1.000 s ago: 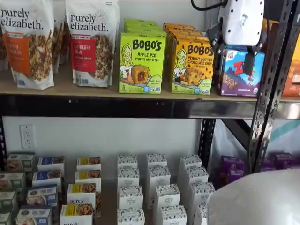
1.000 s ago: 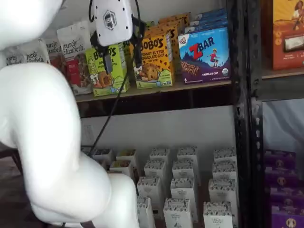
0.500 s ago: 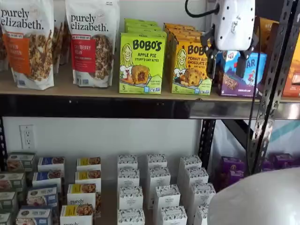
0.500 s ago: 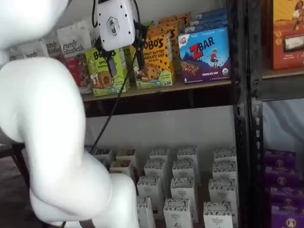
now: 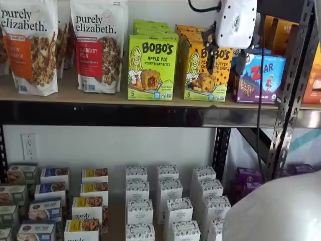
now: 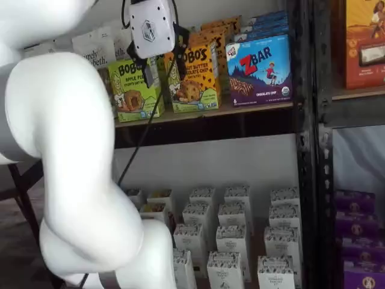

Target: Pick up the orange box on the top shelf, the fifth box from the left

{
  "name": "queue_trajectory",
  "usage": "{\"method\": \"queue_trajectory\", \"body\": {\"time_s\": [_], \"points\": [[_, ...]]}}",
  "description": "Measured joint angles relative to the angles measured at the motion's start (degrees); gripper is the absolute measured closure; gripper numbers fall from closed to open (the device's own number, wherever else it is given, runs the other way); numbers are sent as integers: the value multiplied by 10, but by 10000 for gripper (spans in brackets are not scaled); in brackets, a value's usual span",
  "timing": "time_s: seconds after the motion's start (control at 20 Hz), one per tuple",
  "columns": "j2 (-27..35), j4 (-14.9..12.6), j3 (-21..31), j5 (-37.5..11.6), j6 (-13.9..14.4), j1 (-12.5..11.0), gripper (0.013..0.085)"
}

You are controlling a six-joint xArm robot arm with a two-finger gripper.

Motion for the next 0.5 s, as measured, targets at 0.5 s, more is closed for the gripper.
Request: {"method": "queue_trajectory", "body": {"time_s": [0.5], "points": [[-12, -17, 34, -132, 39, 36, 130]]}}
